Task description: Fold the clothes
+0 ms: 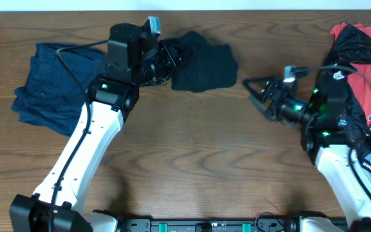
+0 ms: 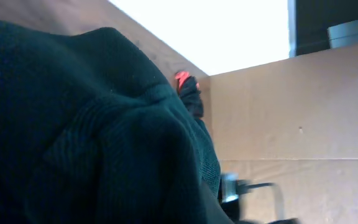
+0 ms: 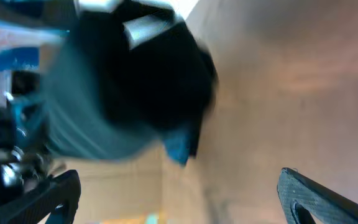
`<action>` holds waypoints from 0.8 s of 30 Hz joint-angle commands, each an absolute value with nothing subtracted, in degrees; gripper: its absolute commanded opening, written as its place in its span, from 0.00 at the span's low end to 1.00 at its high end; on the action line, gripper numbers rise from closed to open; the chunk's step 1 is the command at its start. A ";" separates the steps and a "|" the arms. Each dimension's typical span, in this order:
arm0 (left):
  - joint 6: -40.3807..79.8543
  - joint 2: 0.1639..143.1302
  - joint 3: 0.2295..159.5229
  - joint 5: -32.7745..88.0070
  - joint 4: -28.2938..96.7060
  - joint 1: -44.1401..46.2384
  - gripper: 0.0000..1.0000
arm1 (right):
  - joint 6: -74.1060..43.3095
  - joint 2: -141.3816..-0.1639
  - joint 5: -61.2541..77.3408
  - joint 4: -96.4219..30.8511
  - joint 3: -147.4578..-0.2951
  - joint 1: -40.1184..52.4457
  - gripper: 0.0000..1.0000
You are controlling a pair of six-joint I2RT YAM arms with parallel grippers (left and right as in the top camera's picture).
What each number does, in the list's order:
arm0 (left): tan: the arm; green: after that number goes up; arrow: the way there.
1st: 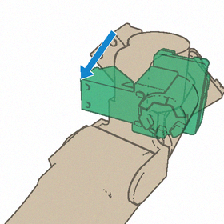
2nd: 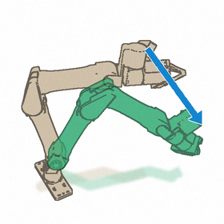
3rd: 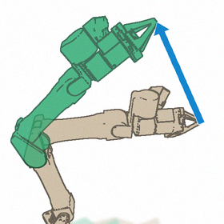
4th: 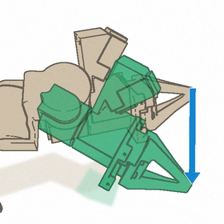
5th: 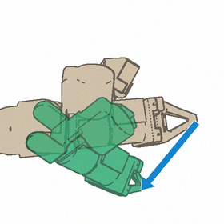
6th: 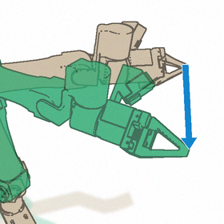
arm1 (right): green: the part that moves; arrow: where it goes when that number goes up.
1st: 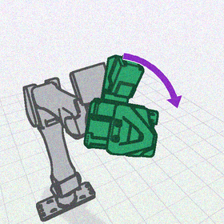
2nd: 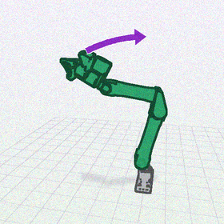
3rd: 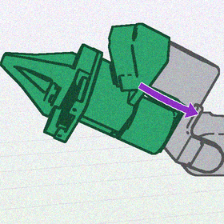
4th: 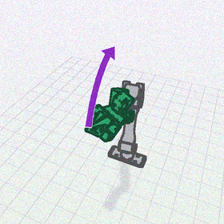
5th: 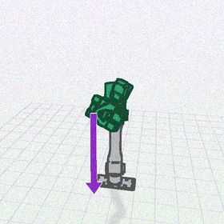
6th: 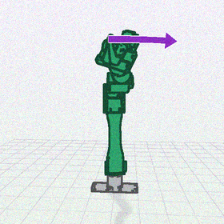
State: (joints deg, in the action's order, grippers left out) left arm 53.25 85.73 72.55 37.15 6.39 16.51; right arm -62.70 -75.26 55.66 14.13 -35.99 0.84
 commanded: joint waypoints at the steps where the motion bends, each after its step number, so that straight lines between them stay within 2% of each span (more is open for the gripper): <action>1: 56.45 85.25 72.97 37.91 3.88 16.47 0.06 | -68.60 -76.42 62.30 18.59 -32.32 2.17 0.99; 10: 65.93 85.25 72.97 37.95 3.36 16.95 0.06 | -73.56 -76.42 59.27 36.67 -30.22 4.43 0.99; 19: 68.95 85.25 72.97 37.98 3.99 19.07 0.06 | -75.57 -76.53 51.24 38.13 -30.20 8.21 0.99; 24: 69.82 85.25 72.97 37.98 6.20 20.27 0.06 | -77.89 -76.53 46.81 43.42 -30.20 8.88 0.99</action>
State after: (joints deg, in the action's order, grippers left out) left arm 68.55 85.73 72.55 37.15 6.46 19.75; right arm -76.07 -76.62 51.16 42.15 -30.15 8.25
